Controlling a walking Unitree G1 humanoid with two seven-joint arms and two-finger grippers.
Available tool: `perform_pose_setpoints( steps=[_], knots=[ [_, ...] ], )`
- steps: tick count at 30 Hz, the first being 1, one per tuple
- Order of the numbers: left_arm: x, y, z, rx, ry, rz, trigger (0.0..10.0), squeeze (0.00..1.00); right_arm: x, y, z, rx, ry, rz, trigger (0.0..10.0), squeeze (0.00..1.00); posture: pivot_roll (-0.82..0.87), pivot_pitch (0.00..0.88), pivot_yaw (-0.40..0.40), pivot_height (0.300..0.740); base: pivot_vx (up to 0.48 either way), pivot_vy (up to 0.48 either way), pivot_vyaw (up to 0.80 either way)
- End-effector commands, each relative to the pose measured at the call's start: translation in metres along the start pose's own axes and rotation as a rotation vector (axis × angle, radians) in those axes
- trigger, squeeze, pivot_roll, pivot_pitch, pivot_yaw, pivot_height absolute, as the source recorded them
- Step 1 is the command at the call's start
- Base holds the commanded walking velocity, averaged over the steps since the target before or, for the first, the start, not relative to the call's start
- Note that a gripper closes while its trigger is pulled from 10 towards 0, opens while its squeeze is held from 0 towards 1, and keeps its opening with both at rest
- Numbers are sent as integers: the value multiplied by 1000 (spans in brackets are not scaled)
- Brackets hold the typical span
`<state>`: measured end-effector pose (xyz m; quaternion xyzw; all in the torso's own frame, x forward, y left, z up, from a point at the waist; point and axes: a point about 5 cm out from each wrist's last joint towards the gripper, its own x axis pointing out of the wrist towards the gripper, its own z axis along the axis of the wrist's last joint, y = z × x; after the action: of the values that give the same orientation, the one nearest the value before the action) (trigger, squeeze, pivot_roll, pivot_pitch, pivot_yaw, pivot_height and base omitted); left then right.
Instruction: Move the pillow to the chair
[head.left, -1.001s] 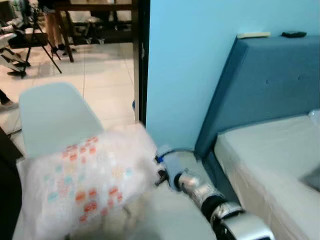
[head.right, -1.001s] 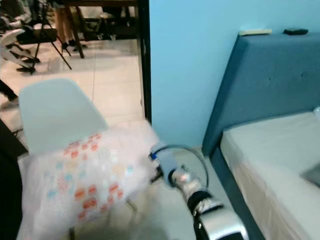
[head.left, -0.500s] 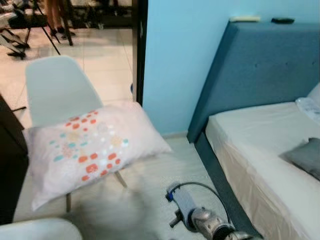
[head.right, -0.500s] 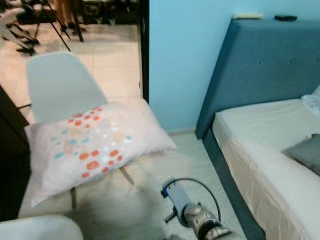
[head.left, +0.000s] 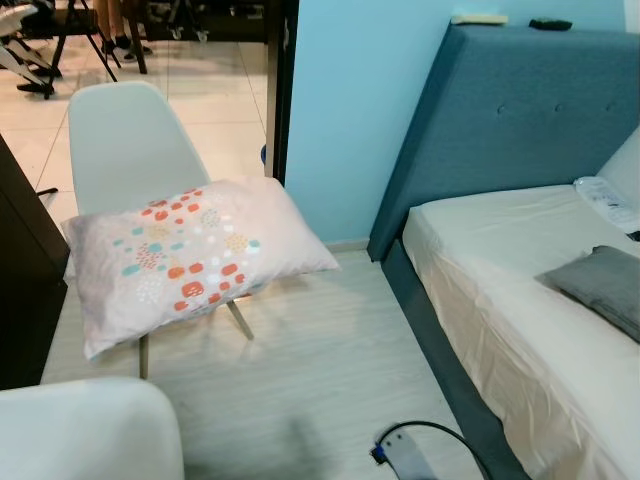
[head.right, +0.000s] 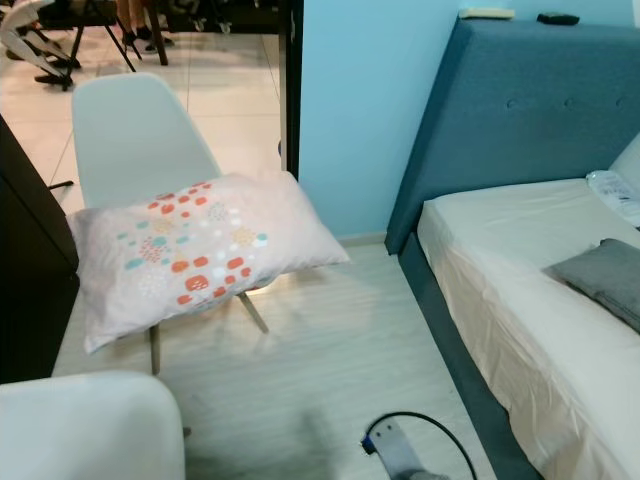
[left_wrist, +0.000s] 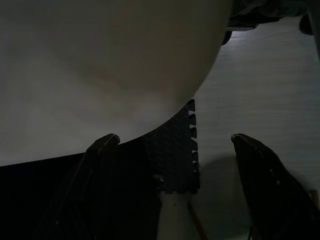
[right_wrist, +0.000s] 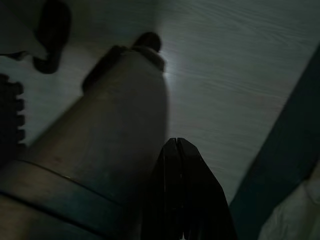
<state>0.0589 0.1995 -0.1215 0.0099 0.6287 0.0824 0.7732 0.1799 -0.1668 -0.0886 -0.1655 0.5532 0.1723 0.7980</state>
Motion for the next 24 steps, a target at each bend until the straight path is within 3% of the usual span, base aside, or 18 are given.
perform_pose_setpoints(
  steps=[1,7,12,19,21,24],
  knots=[
    [0,-13,41,17,-146,-49,10000,0,-1,-4,-5,-2,12,-9,10000,0,35,94,-104,740,0,-469,0],
    [0,-21,39,23,-130,-75,10000,0,-1,-3,-1,6,-2,-8,10000,0,31,97,-102,740,0,-468,0],
    [0,-27,21,38,-43,-91,10000,0,-1,-3,-1,-2,-1,-6,10000,0,31,102,-104,740,0,0,0],
    [-1,-20,-6,2,72,-70,10000,0,0,-2,-4,-13,10,-3,10000,0,26,120,-111,740,0,0,0],
    [-2,3,-23,168,136,23,10000,0,-1,-3,-6,-14,15,-4,10000,0,27,126,-116,740,0,0,0],
    [-5,24,-37,428,192,51,10000,0,-1,-4,-8,-17,21,-6,10000,0,25,134,-119,740,0,0,0]
  ],
)
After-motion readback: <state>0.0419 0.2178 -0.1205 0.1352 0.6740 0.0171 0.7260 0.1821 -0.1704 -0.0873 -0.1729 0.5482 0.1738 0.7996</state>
